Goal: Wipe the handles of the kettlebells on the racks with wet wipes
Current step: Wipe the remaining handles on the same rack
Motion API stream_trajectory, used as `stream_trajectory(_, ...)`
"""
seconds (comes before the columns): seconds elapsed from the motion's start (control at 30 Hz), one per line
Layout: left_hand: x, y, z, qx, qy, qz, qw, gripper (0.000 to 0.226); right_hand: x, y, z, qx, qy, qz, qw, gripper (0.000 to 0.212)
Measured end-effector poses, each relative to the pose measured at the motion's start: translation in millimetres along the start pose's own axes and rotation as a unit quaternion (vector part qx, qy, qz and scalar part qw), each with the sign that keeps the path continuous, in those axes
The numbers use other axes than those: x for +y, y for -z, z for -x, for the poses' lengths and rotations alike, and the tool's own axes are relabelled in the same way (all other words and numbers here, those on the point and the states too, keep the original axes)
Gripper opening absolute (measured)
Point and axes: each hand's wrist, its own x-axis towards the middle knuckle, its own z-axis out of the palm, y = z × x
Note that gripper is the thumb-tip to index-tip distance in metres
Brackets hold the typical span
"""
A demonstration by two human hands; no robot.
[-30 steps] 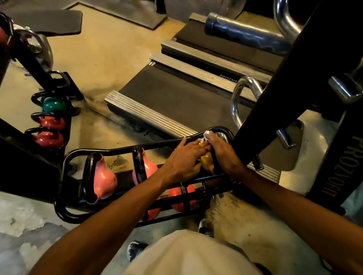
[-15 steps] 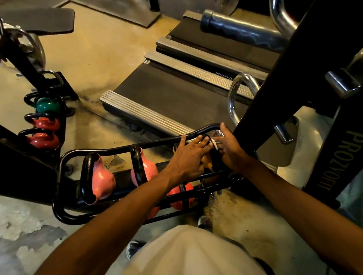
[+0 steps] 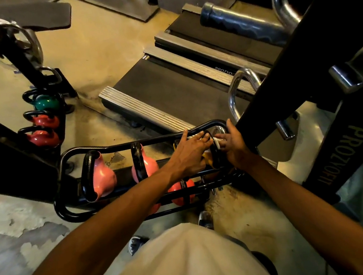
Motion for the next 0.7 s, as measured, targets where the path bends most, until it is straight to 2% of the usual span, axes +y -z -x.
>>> stream_trajectory(0.1, 1, 0, 1, -0.002, 0.001, -0.002, 1.0, 0.068, 1, 3, 7, -0.015, 0.021, 0.009, 1.0, 0.086)
stream_trajectory(0.2, 1, -2, 2, -0.002, 0.002, -0.011, 1.0, 0.07, 16, 17, 11, -0.074, 0.008, 0.027, 0.997, 0.085)
stream_trajectory(0.33, -2, -5, 2, 0.003, 0.001, -0.01, 1.0, 0.076, 24, 29, 20, -0.08, 0.0, 0.024, 0.997, 0.082)
stream_trajectory(0.43, -2, -6, 1, 0.006, 0.0, -0.001, 1.0, 0.076, 31, 19, 33, -0.066, 0.074, 0.038, 0.994, 0.063)
stream_trajectory(0.5, -2, -4, 1, 0.009, -0.001, 0.008, 1.0, 0.071, 50, 10, 44, -0.057, 0.191, 0.09, 0.976, 0.036)
stream_trajectory(0.53, -3, -3, 1, 0.011, -0.001, 0.012, 1.0, 0.068, 63, 9, 51, -0.063, 0.259, 0.145, 0.953, 0.028)
stream_trajectory(0.57, -4, -3, 0, 0.012, -0.002, 0.014, 1.0, 0.064, 77, 10, 58, -0.07, 0.325, 0.219, 0.917, 0.036)
stream_trajectory(0.63, -7, -3, -1, 0.015, -0.006, 0.014, 1.0, 0.059, 106, 19, 61, -0.041, 0.427, 0.4, 0.81, 0.068)
stream_trajectory(0.7, -10, -3, -2, 0.013, -0.01, 0.011, 1.0, 0.056, 124, 28, 59, 0.014, 0.488, 0.543, 0.683, 0.08)
